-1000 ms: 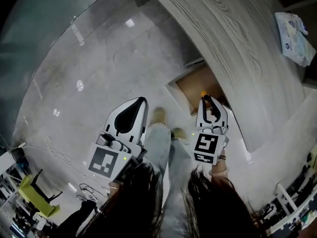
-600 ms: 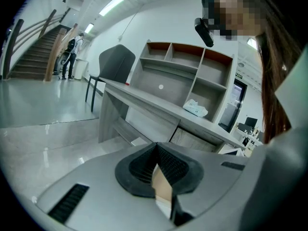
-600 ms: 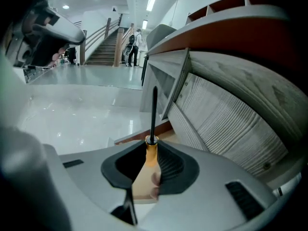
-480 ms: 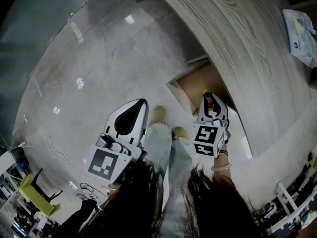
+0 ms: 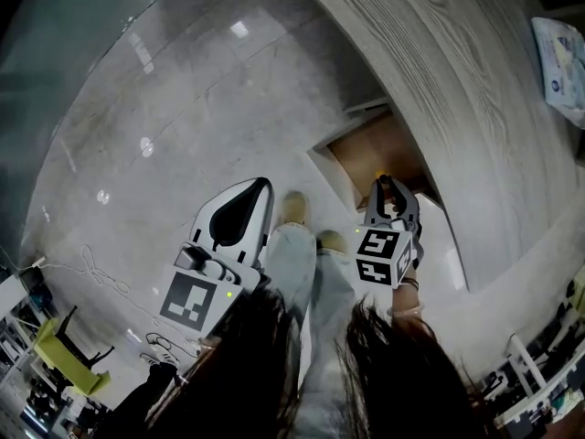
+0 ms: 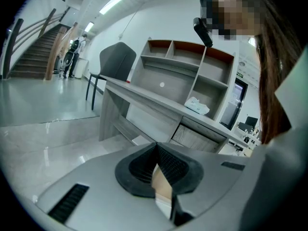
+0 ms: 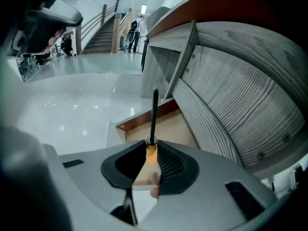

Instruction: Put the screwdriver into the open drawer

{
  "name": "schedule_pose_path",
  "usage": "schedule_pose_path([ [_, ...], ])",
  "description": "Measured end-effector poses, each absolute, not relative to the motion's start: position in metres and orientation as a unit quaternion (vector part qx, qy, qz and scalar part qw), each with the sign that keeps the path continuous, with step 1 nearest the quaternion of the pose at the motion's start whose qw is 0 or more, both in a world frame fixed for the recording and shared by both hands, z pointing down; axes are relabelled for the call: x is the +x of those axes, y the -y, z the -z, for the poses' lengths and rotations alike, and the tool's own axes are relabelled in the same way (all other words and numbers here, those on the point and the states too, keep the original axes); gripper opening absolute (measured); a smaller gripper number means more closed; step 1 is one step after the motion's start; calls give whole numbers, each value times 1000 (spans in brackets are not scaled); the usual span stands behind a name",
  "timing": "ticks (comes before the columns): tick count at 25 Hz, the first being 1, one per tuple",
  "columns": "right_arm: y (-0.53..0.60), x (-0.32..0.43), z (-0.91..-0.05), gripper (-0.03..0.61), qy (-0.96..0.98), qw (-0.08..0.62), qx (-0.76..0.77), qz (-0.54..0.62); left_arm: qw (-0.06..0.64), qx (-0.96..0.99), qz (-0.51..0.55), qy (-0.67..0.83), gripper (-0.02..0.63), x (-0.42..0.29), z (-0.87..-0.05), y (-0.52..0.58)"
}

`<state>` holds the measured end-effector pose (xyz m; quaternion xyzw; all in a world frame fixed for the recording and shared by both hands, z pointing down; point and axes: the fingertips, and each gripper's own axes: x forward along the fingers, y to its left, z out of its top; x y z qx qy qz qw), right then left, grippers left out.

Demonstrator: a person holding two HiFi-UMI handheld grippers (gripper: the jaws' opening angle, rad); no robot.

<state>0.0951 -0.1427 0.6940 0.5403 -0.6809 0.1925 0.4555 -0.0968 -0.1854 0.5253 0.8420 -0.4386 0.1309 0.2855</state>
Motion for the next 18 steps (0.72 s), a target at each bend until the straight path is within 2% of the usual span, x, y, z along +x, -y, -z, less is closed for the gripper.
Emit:
schedule_pose_path([
  [18, 126, 99, -728, 86, 657, 486, 529, -227, 289, 842, -127, 437, 15, -96, -532, 183],
])
